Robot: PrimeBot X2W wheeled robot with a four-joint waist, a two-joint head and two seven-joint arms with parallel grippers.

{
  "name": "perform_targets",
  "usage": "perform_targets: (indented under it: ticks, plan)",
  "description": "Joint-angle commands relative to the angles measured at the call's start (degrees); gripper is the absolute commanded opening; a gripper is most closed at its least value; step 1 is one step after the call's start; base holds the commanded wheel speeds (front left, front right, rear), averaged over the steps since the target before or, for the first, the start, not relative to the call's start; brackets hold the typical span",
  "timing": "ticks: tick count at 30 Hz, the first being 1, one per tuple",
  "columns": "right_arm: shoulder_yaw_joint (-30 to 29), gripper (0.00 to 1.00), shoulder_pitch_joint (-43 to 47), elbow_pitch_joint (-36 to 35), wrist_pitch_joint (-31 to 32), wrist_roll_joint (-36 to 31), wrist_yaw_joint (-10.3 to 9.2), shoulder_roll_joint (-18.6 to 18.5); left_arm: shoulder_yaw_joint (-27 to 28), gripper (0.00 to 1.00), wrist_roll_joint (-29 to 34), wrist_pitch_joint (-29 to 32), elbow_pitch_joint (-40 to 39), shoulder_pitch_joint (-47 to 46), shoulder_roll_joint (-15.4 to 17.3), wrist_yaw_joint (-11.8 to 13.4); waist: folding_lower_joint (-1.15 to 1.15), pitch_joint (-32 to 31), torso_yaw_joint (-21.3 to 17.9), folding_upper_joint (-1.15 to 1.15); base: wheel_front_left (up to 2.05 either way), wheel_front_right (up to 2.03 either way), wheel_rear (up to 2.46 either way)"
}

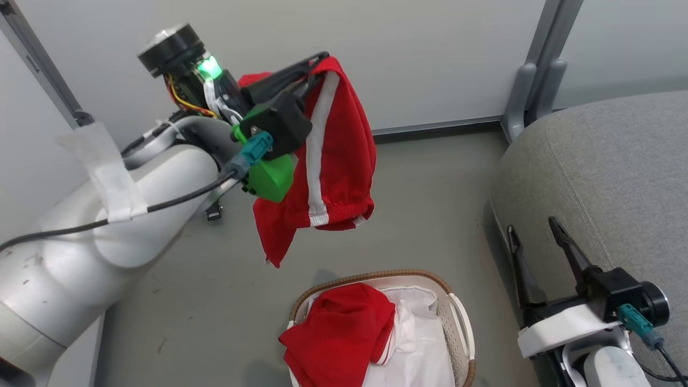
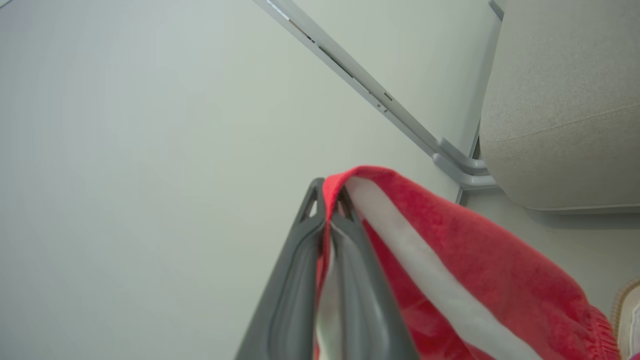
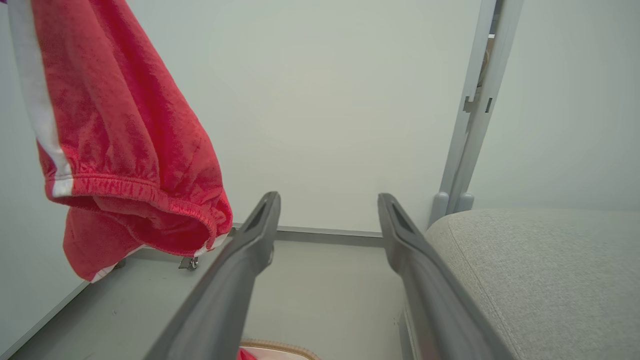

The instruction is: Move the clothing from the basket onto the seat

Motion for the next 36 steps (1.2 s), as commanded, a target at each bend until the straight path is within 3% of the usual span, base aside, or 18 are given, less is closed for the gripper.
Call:
perform_targets:
  ticks: [1, 10, 23, 34, 35, 36]
  plan:
    - [1.1, 1.0, -0.7, 0.4, -0.1, -0.4, -0.06, -0.2, 0.8, 0.0, -0.2, 0.5, -0.8, -1.6, 0.9, 0.5, 0.01, -0.1, 0.0, 0.63, 0.0, 0.0, 0.0]
    - [6.9, 1.0, -1.4, 4.4, -0.1, -0.9, -0.06, -0.2, 2.8, 0.0, -0.4, 2.7, -5.4, -5.9, 3.2, 0.9, 0.01, -0.5, 0.4, 0.63, 0.0, 0.0, 0.0]
    - [14.5, 1.0, -8.1, 9.9, -0.1, -2.6, -0.06, -0.2, 1.1, 0.0, 0.6, 5.9, -14.6, -10.1, 0.5, 0.1, 0.01, -1.4, 3.6, 0.63, 0.0, 0.0, 0.0]
    - [12.0, 1.0, -15.4, 10.1, -0.1, -4.4, -0.06, -0.2, 0.4, 0.0, -0.9, 6.9, -18.4, -8.1, 0.0, 1.2, 0.01, -1.3, 6.5, 0.63, 0.0, 0.0, 0.0]
    - [11.8, 0.82, -15.4, 9.9, -0.1, -4.4, -0.06, -0.2, 0.4, 0.0, -1.3, 6.7, -18.4, -7.5, 0.2, 1.4, 0.01, -1.3, 6.6, 0.63, 0.0, 0.0, 0.0]
    - [11.7, 0.48, -15.3, 9.7, -0.1, -4.2, -0.06, -0.2, 0.3, 0.0, -1.7, 6.5, -18.2, -6.7, 0.5, 1.6, 0.01, -1.3, 6.7, 0.63, 0.0, 0.0, 0.0]
